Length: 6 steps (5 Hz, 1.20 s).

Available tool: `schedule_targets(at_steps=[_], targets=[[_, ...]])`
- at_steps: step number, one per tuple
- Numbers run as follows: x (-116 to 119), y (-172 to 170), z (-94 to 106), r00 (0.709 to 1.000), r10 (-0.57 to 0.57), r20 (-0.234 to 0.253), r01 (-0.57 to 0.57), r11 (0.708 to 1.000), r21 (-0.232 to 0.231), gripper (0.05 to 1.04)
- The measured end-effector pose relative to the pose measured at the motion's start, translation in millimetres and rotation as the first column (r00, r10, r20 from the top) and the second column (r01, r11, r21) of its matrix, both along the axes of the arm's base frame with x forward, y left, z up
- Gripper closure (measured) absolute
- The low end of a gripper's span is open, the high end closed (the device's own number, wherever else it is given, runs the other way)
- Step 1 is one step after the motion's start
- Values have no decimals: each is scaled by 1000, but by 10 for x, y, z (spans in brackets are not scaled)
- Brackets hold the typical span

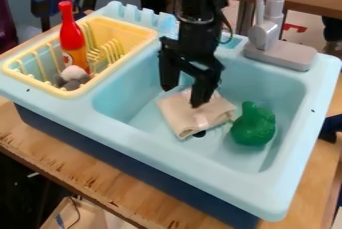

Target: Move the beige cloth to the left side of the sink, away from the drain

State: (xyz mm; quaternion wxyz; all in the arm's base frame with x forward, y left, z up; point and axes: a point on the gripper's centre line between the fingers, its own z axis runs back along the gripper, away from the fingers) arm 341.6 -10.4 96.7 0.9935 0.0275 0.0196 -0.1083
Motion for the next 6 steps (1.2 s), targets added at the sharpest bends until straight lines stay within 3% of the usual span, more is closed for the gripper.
schedule_targets(at_steps=[2,4,6], targets=[[-34,-105,-145,998,-57,-7,56,996,-69,83],[-301,30,-265,998,-52,-47,51,999,-19,83],[-787,254,-195,992,68,-105,-56,992,112,83]])
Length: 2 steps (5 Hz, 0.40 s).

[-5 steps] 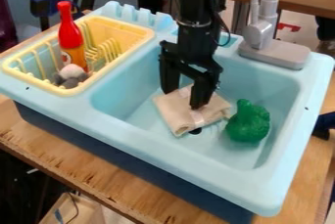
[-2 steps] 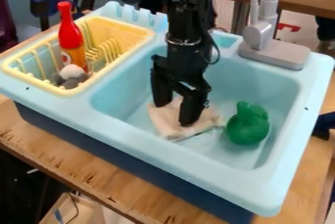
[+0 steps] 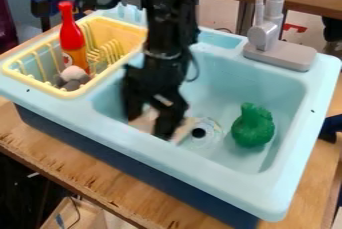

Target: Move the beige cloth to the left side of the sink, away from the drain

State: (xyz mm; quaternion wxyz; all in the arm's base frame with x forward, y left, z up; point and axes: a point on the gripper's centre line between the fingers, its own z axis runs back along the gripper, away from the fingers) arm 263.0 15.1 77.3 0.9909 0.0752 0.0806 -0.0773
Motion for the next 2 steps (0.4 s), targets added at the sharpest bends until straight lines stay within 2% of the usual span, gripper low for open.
schedule_targets(at_steps=[1,2], targets=[[-97,4,117,1000,28,9,-28,1000,4,83],[-35,27,170,998,65,23,-64,998,-23,83]])
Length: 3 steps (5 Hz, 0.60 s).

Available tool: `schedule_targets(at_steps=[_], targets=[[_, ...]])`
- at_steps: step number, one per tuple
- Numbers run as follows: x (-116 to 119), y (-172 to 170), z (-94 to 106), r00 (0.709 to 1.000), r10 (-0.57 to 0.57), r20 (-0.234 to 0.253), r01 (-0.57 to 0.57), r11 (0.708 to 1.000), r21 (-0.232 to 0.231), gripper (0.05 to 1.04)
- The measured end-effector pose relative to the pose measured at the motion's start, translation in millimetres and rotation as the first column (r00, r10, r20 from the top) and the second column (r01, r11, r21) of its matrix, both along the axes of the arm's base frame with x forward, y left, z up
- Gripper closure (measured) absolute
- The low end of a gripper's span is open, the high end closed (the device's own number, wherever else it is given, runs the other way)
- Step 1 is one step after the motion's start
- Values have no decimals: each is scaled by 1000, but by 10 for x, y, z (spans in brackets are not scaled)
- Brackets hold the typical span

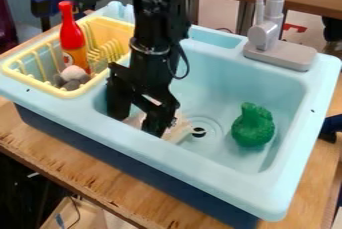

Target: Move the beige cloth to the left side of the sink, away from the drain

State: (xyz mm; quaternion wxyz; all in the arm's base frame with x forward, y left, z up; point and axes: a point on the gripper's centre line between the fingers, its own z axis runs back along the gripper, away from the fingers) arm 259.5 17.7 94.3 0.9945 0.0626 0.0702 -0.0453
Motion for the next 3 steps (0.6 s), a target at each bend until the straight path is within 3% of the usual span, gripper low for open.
schedule_targets(at_steps=[1,2,3], targets=[[188,49,90,998,45,39,-43,999,-30,83],[399,-19,413,991,48,123,-38,996,-81,83],[340,-34,815,979,24,204,-6,996,-88,83]])
